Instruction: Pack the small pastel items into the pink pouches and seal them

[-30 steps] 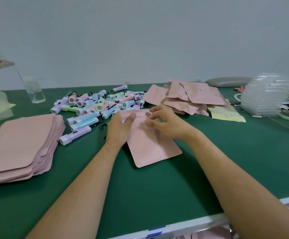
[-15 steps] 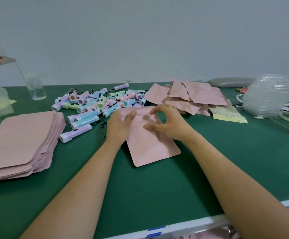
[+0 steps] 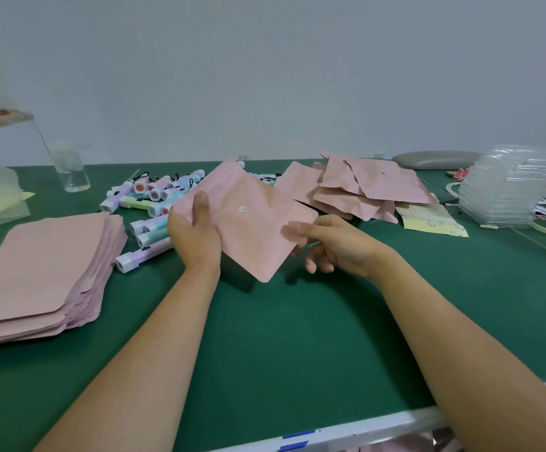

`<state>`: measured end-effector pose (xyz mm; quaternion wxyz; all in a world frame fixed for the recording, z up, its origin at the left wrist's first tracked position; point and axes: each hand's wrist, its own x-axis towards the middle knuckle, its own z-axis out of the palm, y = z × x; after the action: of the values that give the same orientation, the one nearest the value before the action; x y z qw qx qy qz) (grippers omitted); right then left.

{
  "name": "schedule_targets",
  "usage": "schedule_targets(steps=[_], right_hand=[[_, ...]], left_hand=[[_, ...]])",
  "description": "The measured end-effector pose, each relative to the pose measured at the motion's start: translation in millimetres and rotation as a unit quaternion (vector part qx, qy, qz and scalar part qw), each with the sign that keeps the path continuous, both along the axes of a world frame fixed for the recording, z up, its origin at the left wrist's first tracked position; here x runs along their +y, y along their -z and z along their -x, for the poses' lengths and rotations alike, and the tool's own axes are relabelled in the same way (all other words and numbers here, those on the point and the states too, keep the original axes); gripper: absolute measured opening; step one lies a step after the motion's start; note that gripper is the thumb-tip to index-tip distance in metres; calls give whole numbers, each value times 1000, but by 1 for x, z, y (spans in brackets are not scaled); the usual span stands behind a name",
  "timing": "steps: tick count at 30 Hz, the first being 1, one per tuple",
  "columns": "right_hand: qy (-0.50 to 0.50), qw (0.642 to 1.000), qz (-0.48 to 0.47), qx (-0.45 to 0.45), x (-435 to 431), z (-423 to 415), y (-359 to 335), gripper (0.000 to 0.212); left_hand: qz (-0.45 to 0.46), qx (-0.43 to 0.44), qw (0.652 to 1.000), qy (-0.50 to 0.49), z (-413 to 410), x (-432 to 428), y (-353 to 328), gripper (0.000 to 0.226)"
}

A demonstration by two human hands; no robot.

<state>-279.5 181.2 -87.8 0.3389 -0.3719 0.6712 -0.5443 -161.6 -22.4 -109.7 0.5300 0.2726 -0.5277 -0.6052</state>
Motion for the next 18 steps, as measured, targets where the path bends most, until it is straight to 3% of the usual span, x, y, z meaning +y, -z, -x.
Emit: schedule_targets(steps=[2,6,11,15,18], right_hand=[[-5,1000,21,1,-4,-2,2,41],[45,996,68,30,-12,-3,4,44],[100,988,109,38,-23,-8,7,31],[33,994,99,-7,-26,-13,12,36],[51,992,118,-15,-33,-17,18,32]], left_hand=[[6,24,999,37,0,-1,0,46],[-56,71,982,163,-1,2,-3,93],[24,4,952,307,5,8,2,55],[41,26,950,310,5,10,4,47],[25,24,946,323,4,8,4,44]])
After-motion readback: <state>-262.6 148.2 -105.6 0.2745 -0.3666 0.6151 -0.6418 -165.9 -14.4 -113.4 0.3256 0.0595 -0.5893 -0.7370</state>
